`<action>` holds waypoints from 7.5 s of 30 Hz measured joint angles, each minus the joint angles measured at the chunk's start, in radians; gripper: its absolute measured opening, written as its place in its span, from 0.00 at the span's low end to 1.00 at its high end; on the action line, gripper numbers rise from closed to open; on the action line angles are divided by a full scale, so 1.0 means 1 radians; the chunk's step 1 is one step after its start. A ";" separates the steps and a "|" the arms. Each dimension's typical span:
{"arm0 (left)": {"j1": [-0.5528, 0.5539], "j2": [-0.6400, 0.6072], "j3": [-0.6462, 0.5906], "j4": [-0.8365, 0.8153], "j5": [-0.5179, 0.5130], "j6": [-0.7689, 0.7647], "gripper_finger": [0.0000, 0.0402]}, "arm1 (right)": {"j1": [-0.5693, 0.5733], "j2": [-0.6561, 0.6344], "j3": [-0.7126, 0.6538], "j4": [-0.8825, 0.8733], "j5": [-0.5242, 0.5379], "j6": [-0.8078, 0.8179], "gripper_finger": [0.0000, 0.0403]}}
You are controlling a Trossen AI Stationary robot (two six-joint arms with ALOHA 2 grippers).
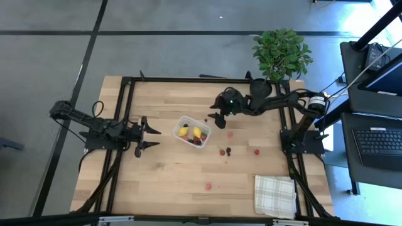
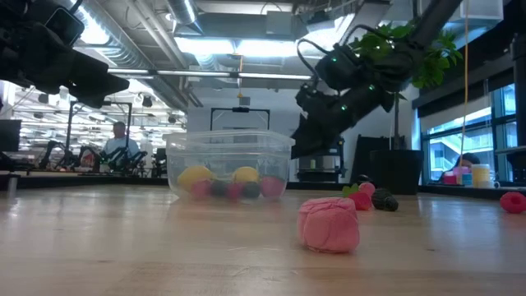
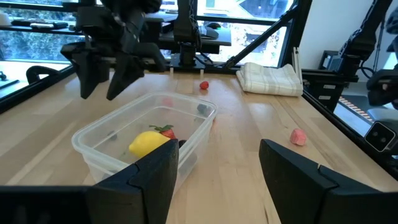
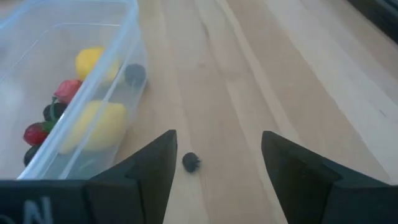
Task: Pick and placing Produce into tupperware
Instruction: Put the top blueberry into the transparent bin
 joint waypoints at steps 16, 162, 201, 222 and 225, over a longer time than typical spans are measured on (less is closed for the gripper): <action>0.000 0.000 0.000 0.000 0.000 0.000 0.54 | 0.065 0.000 -0.160 0.213 0.073 -0.061 0.59; -0.001 0.000 0.000 0.000 0.000 0.007 0.54 | 0.217 -0.091 -0.015 0.137 0.308 -0.033 0.13; -0.001 0.000 0.000 0.000 0.000 0.006 0.54 | 0.407 0.162 0.493 -0.624 0.312 0.049 0.14; -0.001 0.000 0.000 0.000 0.000 0.005 0.54 | 0.329 0.162 0.493 -0.705 0.453 -0.080 0.14; -0.001 0.000 0.000 0.000 0.001 0.004 0.54 | 0.325 0.162 0.493 -0.705 0.454 -0.086 0.14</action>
